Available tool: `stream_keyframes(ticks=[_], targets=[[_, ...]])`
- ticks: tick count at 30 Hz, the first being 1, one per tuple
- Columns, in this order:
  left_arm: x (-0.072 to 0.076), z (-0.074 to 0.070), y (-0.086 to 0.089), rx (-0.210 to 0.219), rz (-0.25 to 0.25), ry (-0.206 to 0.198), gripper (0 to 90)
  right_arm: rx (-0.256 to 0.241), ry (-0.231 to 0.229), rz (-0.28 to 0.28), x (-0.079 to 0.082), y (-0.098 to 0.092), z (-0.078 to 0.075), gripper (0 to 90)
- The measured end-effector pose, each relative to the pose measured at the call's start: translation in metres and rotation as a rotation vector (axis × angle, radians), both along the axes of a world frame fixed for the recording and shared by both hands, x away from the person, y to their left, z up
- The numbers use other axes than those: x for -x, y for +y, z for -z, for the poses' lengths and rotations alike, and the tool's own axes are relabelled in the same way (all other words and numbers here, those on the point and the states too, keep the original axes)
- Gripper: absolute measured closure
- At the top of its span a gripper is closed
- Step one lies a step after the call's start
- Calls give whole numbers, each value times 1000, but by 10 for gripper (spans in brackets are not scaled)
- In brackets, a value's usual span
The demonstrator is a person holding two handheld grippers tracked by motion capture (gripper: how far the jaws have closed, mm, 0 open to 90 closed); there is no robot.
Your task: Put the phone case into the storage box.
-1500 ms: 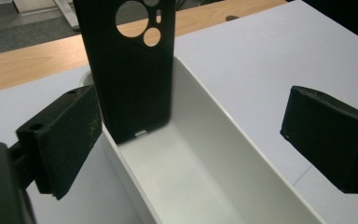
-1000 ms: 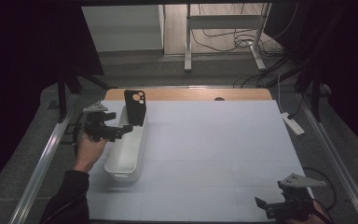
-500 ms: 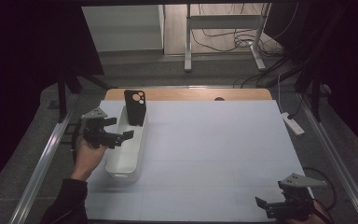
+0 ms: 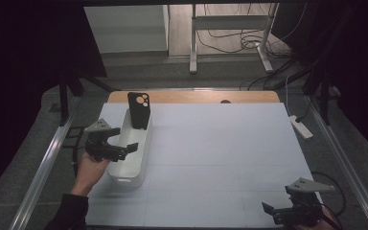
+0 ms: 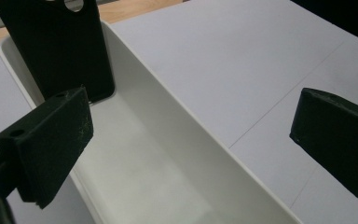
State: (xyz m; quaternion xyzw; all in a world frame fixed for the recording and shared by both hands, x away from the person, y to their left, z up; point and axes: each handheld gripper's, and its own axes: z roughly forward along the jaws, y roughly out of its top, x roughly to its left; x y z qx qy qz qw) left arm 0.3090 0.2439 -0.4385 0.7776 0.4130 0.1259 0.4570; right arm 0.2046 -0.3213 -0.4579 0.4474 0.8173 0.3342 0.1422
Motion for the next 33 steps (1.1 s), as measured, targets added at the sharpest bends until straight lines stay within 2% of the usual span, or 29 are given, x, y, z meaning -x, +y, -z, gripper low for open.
stream_keyframes(ticks=[10,23,33], targets=[[16,5,1,12,-16,-7,0,4,-4,-2,0,1,0,0],[38,7,-1,2,-11,-10,0,11,-5,-6,1,2,0,0],[59,10,0,-17,-33,-2,0,2,-9,-16,1,1,-1,0]])
